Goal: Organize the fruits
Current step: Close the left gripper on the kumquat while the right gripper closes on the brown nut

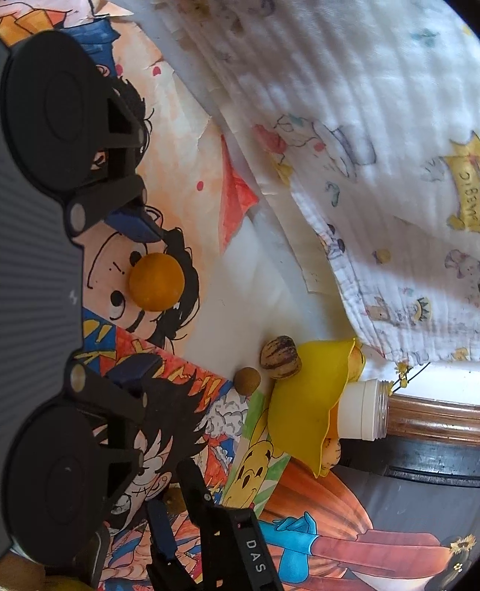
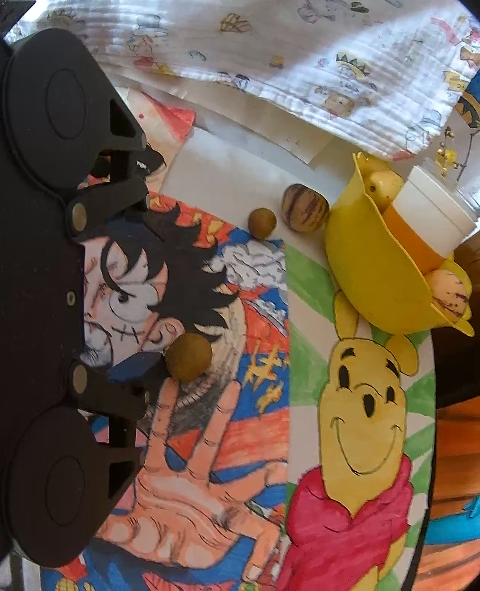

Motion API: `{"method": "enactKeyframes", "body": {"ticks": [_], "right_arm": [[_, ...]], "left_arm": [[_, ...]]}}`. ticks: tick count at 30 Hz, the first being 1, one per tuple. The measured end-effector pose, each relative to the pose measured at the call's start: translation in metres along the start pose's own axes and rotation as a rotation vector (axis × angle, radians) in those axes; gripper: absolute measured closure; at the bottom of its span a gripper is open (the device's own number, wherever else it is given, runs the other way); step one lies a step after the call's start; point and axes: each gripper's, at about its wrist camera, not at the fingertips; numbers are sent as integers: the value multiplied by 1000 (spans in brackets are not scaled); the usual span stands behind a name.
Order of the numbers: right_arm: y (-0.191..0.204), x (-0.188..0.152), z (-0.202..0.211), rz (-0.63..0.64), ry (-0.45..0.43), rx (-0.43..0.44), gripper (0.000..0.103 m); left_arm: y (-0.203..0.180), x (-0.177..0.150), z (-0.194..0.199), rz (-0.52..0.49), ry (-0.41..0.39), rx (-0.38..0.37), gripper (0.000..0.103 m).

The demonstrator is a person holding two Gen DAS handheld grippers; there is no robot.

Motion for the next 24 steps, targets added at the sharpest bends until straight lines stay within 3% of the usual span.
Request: {"method": "enactKeyframes", "body": {"ticks": [4,8,13,18,24], "right_arm": [[-9,1,3,-19,5,-24,37],[-12,3,4,-23,-7,-36,37],[-9,4,2,-15,-6,-42,49],[-4,3,-1,0,-11,-66,59],[-4,3,-2,6,-20,-62,61]], "left_arm": [[0,0,0,8,-2,1,37],[-1,0,-3,18,-1,8,50],[-2,0,-4,18,-10,20,65],[-5,-1,-5,8,-12,5,66],[-10,-3,-4,-13,-12,-26,66]]}}
Point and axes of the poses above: each gripper's, at about its wrist camera, not at the fingertips, and z roughly against the way its jaws point, y to its left, x to its top, and after that the axes turned 9 degrees about z, right-handed
